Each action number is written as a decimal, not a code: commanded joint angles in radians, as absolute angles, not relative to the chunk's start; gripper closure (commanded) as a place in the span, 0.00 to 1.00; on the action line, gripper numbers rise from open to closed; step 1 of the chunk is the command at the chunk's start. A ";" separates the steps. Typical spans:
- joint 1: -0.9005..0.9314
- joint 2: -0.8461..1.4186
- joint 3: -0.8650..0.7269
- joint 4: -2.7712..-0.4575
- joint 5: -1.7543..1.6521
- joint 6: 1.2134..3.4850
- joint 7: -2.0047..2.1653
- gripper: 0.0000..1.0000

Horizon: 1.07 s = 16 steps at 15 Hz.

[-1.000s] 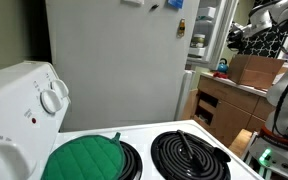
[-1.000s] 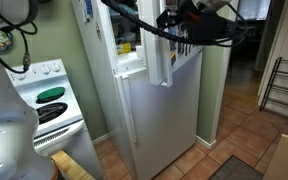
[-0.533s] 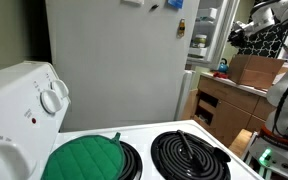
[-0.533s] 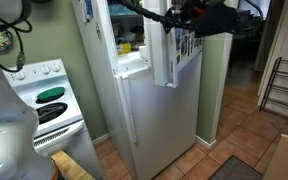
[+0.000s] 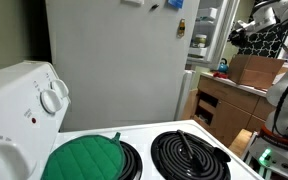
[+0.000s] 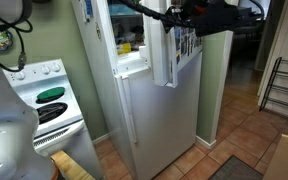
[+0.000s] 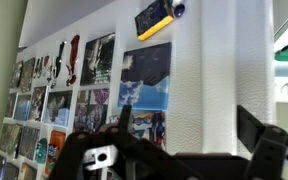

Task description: Open the top section of the fridge

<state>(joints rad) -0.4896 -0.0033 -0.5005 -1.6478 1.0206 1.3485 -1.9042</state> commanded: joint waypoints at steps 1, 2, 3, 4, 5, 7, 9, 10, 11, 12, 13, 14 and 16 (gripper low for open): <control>-0.525 0.015 -0.533 -1.583 0.972 1.288 -2.030 0.00; -0.531 0.018 -0.540 -1.570 0.963 1.300 -2.072 0.00; -0.537 0.021 -0.546 -1.558 0.958 1.304 -2.103 0.00; -0.542 0.025 -0.550 -1.548 0.957 1.309 -2.122 0.00; -0.546 0.024 -0.556 -1.543 0.957 1.310 -2.134 0.00; -0.558 0.015 -0.568 -1.532 0.952 1.293 -2.128 0.00; -0.575 -0.005 -0.585 -1.524 0.959 1.273 -2.106 0.00; -0.583 -0.016 -0.596 -1.520 0.963 1.261 -2.080 0.00; -0.590 -0.030 -0.606 -1.521 0.963 1.254 -2.039 0.00; -0.596 -0.042 -0.615 -1.515 0.958 1.237 -2.001 0.00; -0.598 -0.055 -0.622 -1.510 0.952 1.217 -1.961 0.00; -0.598 -0.073 -0.627 -1.512 0.942 1.215 -1.931 0.00; -0.593 -0.106 -0.635 -1.508 0.924 1.154 -1.882 0.00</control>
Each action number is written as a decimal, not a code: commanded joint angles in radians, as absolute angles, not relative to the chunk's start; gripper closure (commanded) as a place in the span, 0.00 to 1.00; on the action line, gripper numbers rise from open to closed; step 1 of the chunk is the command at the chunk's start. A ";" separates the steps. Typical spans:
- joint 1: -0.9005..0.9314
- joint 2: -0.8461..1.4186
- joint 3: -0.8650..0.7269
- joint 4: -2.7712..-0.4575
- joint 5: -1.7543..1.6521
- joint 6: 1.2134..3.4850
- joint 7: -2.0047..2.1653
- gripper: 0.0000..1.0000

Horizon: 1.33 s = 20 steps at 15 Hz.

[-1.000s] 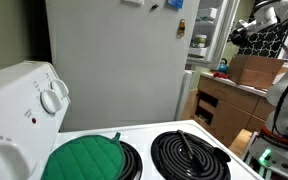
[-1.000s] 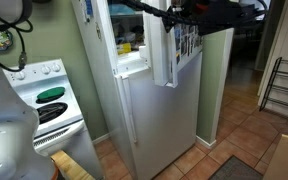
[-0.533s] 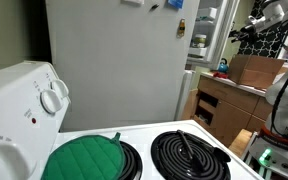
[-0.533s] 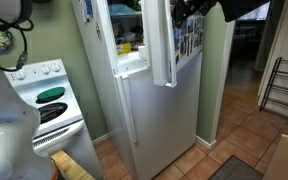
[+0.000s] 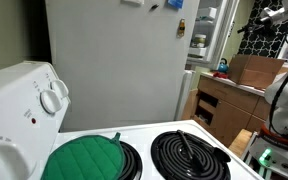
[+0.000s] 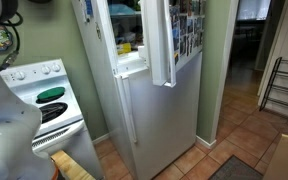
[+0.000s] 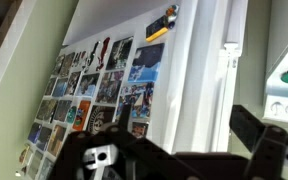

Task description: Open the top section of the fridge

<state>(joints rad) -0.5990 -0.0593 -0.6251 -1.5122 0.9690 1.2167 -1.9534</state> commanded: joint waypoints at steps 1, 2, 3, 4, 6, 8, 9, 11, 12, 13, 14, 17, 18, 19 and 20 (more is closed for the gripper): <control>-0.588 -0.123 -0.638 -1.503 0.910 1.108 -1.862 0.00; -0.583 -0.133 -0.642 -1.493 0.896 1.057 -1.842 0.00; -0.579 -0.137 -0.646 -1.480 0.886 1.007 -1.824 0.00; -0.574 -0.137 -0.650 -1.463 0.869 0.952 -1.807 0.00; -0.568 -0.143 -0.655 -1.429 0.831 0.878 -1.785 0.00; -0.566 -0.151 -0.662 -1.398 0.796 0.828 -1.778 0.00; -0.565 -0.157 -0.666 -1.390 0.781 0.804 -1.771 0.00; -0.523 -0.227 -0.650 -1.470 0.726 0.828 -1.740 0.00; -0.518 -0.223 -0.664 -1.451 0.720 0.822 -1.736 0.00; -0.508 -0.184 -0.688 -1.418 0.760 0.825 -1.756 0.00; -0.494 -0.191 -0.694 -1.418 0.755 0.826 -1.753 0.00; -0.475 -0.188 -0.710 -1.416 0.755 0.827 -1.753 0.00; -0.475 -0.186 -0.710 -1.416 0.755 0.827 -1.753 0.00; -0.475 -0.185 -0.710 -1.416 0.755 0.827 -1.753 0.00; -0.475 -0.185 -0.711 -1.416 0.755 0.827 -1.753 0.00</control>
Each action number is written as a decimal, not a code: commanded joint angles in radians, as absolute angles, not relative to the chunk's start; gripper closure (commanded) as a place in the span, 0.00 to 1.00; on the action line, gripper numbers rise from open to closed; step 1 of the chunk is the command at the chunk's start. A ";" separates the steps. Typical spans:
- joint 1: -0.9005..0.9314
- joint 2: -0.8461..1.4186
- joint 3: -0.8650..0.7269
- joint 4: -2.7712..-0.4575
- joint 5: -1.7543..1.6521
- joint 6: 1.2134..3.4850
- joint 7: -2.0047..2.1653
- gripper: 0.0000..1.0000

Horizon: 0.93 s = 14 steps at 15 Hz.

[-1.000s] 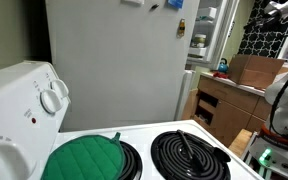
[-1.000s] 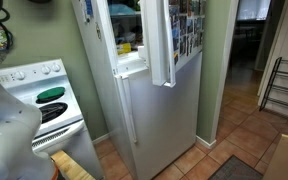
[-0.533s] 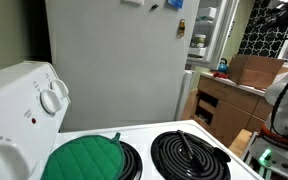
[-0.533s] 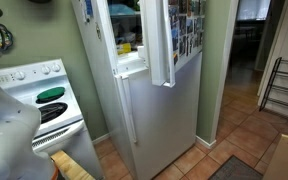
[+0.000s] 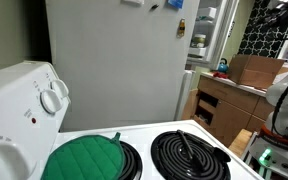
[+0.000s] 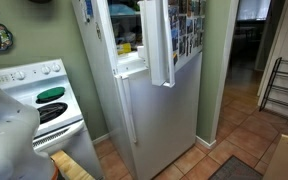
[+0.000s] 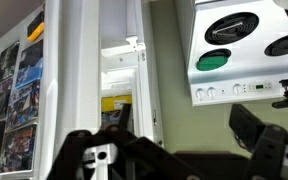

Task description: Open the top section of the fridge

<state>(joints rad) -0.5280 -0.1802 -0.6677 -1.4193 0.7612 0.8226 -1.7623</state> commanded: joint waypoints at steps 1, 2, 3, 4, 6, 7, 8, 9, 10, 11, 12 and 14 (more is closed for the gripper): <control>-0.474 -0.185 -0.711 -1.416 0.755 0.827 -1.753 0.00; -0.474 -0.185 -0.712 -1.416 0.755 0.827 -1.754 0.00; -0.474 -0.185 -0.712 -1.416 0.755 0.827 -1.754 0.00; -0.480 -0.191 -0.708 -1.418 0.749 0.843 -1.720 0.00; -0.477 -0.199 -0.715 -1.413 0.730 0.865 -1.673 0.00; -0.473 -0.203 -0.720 -1.408 0.718 0.877 -1.655 0.00; -0.472 -0.205 -0.724 -1.403 0.712 0.880 -1.646 0.00; -0.480 -0.209 -0.718 -1.404 0.703 0.895 -1.636 0.00; -0.480 -0.212 -0.718 -1.398 0.682 0.903 -1.640 0.00; -0.478 -0.216 -0.720 -1.392 0.659 0.916 -1.647 0.00; -0.476 -0.221 -0.721 -1.387 0.639 0.924 -1.651 0.00; -0.461 -0.204 -0.740 -1.382 0.668 0.904 -1.655 0.00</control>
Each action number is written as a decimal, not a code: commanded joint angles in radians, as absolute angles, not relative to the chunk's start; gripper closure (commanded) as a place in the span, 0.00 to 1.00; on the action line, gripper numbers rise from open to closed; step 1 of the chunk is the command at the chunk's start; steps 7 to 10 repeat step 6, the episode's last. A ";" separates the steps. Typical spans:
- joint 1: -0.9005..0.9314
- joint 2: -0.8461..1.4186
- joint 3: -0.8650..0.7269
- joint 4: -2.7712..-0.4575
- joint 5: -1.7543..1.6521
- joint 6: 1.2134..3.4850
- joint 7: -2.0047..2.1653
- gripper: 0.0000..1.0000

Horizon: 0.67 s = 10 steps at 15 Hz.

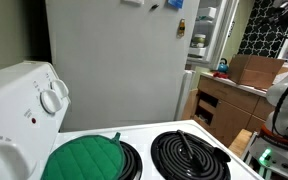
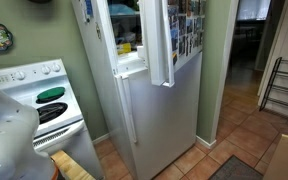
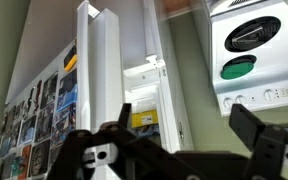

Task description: Open the top section of the fridge

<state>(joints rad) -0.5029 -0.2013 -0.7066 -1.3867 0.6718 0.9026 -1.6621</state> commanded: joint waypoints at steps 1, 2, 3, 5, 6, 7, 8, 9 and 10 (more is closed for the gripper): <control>-0.457 -0.206 -0.743 -1.380 0.666 0.904 -1.654 0.00; -0.452 -0.207 -0.747 -1.380 0.666 0.904 -1.654 0.00; -0.448 -0.206 -0.749 -1.380 0.666 0.904 -1.655 0.00; -0.444 -0.204 -0.750 -1.380 0.667 0.903 -1.655 0.00; -0.443 -0.204 -0.750 -1.380 0.667 0.903 -1.655 0.00; -0.443 -0.204 -0.750 -1.380 0.667 0.903 -1.655 0.00; -0.443 -0.204 -0.750 -1.380 0.667 0.903 -1.655 0.00; -0.443 -0.204 -0.750 -1.380 0.667 0.903 -1.655 0.00; -0.443 -0.204 -0.750 -1.380 0.667 0.903 -1.655 0.00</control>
